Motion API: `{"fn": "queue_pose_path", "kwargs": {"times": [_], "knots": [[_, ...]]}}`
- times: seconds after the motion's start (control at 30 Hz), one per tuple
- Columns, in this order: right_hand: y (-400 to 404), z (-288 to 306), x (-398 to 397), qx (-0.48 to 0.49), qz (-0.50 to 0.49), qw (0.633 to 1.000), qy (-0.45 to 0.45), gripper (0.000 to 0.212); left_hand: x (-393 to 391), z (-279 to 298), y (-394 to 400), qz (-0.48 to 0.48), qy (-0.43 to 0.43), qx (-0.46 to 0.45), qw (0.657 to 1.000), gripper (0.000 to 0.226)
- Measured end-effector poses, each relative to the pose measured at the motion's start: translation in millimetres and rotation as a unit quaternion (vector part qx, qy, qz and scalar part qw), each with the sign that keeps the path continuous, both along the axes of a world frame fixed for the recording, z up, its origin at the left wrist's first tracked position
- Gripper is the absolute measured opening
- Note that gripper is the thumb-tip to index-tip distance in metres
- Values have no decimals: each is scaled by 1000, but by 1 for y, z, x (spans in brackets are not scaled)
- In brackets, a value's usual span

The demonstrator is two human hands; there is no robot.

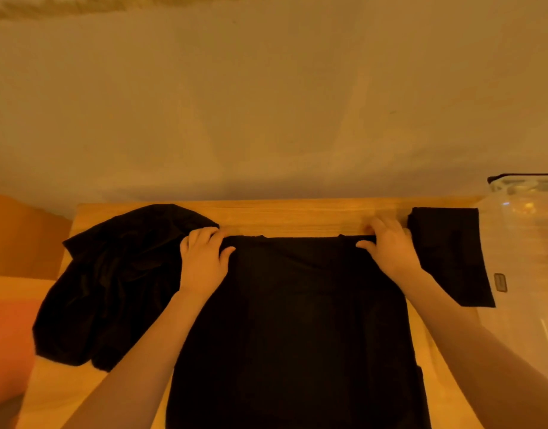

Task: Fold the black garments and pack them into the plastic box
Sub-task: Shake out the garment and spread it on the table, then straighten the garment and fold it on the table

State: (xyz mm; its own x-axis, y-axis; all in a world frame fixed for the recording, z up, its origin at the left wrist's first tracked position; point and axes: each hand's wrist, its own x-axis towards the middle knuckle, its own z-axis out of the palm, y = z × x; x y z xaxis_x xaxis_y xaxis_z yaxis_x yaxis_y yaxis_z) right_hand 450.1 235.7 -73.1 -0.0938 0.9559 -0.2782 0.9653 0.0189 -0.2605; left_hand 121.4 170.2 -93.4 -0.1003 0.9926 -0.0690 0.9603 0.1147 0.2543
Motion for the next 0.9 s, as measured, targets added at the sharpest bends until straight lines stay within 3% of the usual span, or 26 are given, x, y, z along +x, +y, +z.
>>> {"fn": "queue_pose_path", "kwargs": {"times": [0.13,0.23,0.4,0.47,0.57,0.63,0.73,0.8,0.9], "knots": [[-6,-2,3,26,-8,998,49,10,-10,9,9,67,-87,-49,993,15],[1,1,0,11,-15,998,62,14,-14,21,20,81,-145,-82,983,4],[6,4,0,34,-45,994,95,9,-22,30,32,64,-182,-35,981,12],[5,3,-5,72,-45,994,65,10,-20,25,31,62,-126,3,990,3],[-2,1,-17,104,-62,992,20,29,-3,16,15,55,0,63,996,25],[-19,2,-31,144,-26,989,26,38,18,11,-9,-25,12,87,996,36],[-76,-7,-46,96,85,991,29,53,38,-4,-65,-142,39,11,989,47],[-117,-21,-31,48,124,991,-5,55,28,-14,-103,-117,57,-42,991,52],[-155,-34,18,4,67,997,-21,65,-3,-17,-147,-74,70,-77,992,58]]}}
